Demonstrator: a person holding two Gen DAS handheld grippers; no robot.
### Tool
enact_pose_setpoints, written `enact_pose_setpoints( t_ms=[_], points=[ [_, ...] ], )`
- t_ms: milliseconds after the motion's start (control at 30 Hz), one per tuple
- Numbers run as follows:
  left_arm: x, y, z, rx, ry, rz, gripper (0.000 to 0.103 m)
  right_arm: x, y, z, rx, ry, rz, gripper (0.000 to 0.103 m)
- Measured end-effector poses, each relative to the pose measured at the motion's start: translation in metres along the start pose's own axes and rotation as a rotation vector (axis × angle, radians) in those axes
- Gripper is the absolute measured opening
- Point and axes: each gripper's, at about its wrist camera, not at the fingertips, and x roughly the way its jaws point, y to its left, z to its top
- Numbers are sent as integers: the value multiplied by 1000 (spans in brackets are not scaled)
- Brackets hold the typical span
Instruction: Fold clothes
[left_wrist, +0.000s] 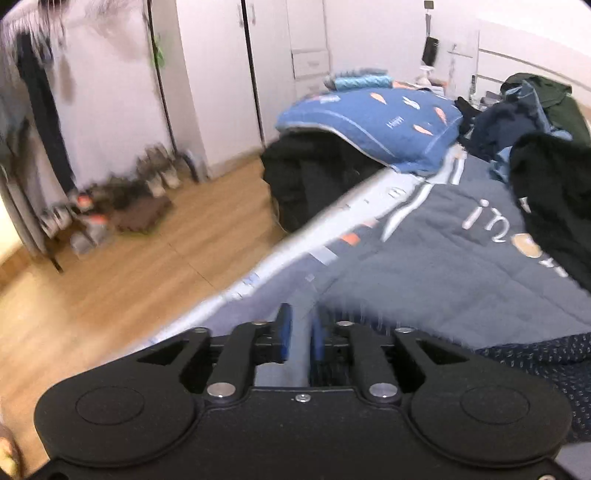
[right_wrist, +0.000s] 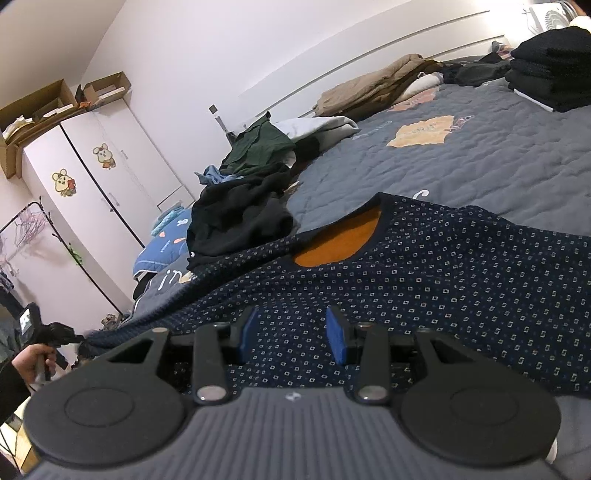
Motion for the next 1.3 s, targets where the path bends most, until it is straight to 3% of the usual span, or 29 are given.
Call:
enact_pose_setpoints(
  t_ms=[67, 167, 333, 467, 600, 733, 833, 933, 1233, 1267, 1300],
  points=[
    [-5, -3, -3, 10, -31, 16, 57, 0, 0, 0, 0, 0, 3, 40],
    [-18, -9, -9, 25, -62, -6, 59, 1, -1, 0, 9, 2, 1, 40],
    [-52, -58, -24, 119, -26, -255, 59, 1, -2, 0, 16, 3, -5, 40],
    [-90, -124, -60, 280, 7, -497, 59, 0, -2, 0, 12, 2, 2, 40],
    [-113, -190, -82, 425, -40, -603, 59, 0, -3, 0, 15, 5, -5, 40],
    [-116, -261, -73, 565, -124, -621, 59, -1, -3, 1, 18, -3, 2, 40],
    [-113, -322, -66, 725, -199, -617, 59, 0, -4, 1, 15, 6, -1, 40],
    [-99, -375, -63, 817, -230, -627, 59, 1, -7, 0, 17, 13, -7, 40],
    [-48, -471, -74, 917, -144, -670, 59, 2, -18, -2, 36, 23, -17, 40],
    [-43, -476, -76, 924, -125, -672, 57, 2, -19, -2, 37, 24, -18, 40],
    [-38, -479, -77, 929, -107, -673, 45, 2, -19, -3, 38, 25, -19, 40]
  ],
)
